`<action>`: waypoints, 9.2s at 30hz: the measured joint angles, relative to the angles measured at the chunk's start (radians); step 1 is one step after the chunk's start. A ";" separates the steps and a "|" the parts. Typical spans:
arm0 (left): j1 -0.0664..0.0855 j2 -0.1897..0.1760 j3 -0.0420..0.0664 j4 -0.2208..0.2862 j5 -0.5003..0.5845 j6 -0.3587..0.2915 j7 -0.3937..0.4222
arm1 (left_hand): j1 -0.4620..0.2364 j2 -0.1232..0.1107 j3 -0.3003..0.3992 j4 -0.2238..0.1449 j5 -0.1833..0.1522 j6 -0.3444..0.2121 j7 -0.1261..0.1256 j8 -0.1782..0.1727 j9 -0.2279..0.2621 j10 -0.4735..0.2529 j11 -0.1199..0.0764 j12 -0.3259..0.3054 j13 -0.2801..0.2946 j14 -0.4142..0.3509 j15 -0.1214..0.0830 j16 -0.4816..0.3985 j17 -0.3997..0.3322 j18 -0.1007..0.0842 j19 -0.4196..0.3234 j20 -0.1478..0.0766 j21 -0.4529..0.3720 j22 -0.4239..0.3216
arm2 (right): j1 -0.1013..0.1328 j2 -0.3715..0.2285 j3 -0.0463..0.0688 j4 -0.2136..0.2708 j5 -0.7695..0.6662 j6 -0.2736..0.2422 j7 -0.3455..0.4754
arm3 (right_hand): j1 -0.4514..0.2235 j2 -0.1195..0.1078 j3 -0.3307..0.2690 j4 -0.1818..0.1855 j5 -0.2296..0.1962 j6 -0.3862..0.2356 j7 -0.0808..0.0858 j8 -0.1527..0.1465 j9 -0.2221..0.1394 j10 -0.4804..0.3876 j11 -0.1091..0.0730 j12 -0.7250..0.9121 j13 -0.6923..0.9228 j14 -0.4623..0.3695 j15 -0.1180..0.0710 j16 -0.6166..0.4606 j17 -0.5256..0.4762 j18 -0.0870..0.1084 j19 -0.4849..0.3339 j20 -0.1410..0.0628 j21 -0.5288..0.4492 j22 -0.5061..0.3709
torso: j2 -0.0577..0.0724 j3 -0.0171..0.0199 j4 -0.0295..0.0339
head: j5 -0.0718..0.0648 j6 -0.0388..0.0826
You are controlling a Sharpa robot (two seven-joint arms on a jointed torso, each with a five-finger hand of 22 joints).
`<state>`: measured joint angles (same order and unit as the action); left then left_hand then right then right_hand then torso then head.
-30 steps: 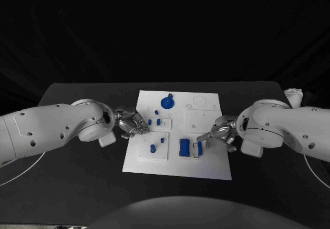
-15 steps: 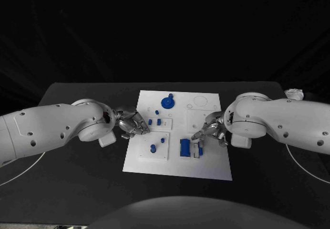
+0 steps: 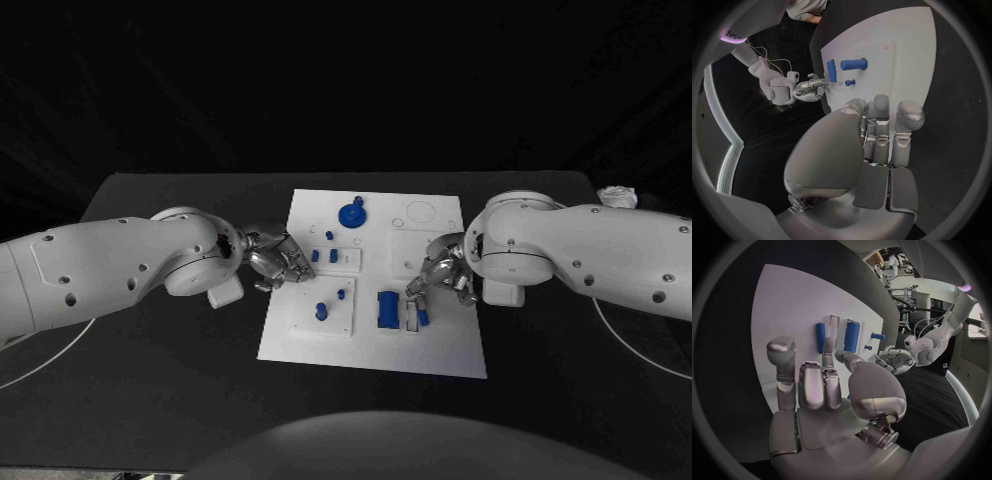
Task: Assemble the parts on the task board
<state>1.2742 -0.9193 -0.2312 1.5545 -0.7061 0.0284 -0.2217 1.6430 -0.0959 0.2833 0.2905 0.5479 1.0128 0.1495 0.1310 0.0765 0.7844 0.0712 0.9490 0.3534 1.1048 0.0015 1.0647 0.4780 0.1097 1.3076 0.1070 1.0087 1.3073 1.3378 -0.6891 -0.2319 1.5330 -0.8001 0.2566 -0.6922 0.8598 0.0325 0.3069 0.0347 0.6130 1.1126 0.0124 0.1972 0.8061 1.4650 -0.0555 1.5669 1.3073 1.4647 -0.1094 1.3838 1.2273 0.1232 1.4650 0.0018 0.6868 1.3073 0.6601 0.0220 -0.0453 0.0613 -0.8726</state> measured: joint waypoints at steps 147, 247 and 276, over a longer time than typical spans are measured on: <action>0.000 0.010 0.000 -0.005 -0.015 0.054 -0.044 | -0.004 0.004 0.006 0.000 0.000 0.004 -0.004 0.004 0.001 0.004 -0.003 0.000 0.000 -0.009 0.002 0.000 -0.002 0.000 -0.011 0.004 -0.018 0.000 | -0.011 -0.178 -0.004 0.121 0.065 -0.173 0.012 | 0.209 -0.009 -0.050 -0.108 -0.073 -0.080 0.025 -0.004 0.003 -0.002 0.016 0.000 0.000 0.002 0.005 -0.006 -0.071 0.000 0.000 0.007 -0.136 0.000 | 0.000 0.0002 0.0001 | 0.003 0.000; 0.001 0.011 0.002 -0.009 -0.022 0.076 -0.056 | -0.008 0.000 0.008 -0.002 0.000 0.004 -0.004 0.005 0.002 0.004 -0.003 -0.004 -0.001 -0.016 0.002 0.000 -0.004 0.000 -0.018 0.004 -0.029 0.000 | -0.039 -0.104 -0.002 0.098 0.118 -0.217 0.004 | 0.102 0.013 -0.027 -0.061 -0.360 -0.110 0.028 -0.014 0.002 -0.002 0.016 0.000 0.000 0.002 0.006 -0.010 -0.085 0.000 0.000 0.007 -0.166 0.000 | 0.000 0.0004 0.0005 | -0.007 0.000; 0.001 0.012 0.002 -0.010 -0.022 0.084 -0.062 | -0.008 0.000 0.008 -0.002 0.000 0.004 -0.004 0.008 0.003 0.003 -0.003 -0.004 -0.002 -0.020 0.006 -0.004 -0.005 0.000 -0.018 0.004 -0.035 0.000 | -0.042 -0.122 -0.003 0.106 0.125 -0.232 0.005 | 0.063 -0.019 -0.117 -0.008 -0.540 -0.123 0.041 -0.025 -0.006 -0.002 0.024 0.000 0.000 0.002 0.013 -0.010 -0.080 0.000 0.000 0.007 -0.169 0.000 | 0.000 0.0002 0.0002 | -0.007 0.000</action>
<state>1.2755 -0.9076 -0.2289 1.5448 -0.7282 0.1127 -0.2839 1.6348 -0.0962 0.2914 0.2880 0.5479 1.0165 0.1459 0.1387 0.0795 0.7879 0.0678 0.9447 0.3516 1.0850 0.0072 1.0608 0.4735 0.1096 1.2897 0.1105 0.9738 1.3073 1.2961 -0.8109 -0.2353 1.6395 -0.6750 0.0248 -0.6876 0.9231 0.0136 0.1903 0.0267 0.0732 0.9896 0.0535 0.1718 0.7998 1.4631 -0.0319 1.5669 1.3074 1.4664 -0.0966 1.3737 1.1477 0.1232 1.4647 0.0088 0.5173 1.3073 0.6599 0.0221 -0.0451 0.0541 -0.8726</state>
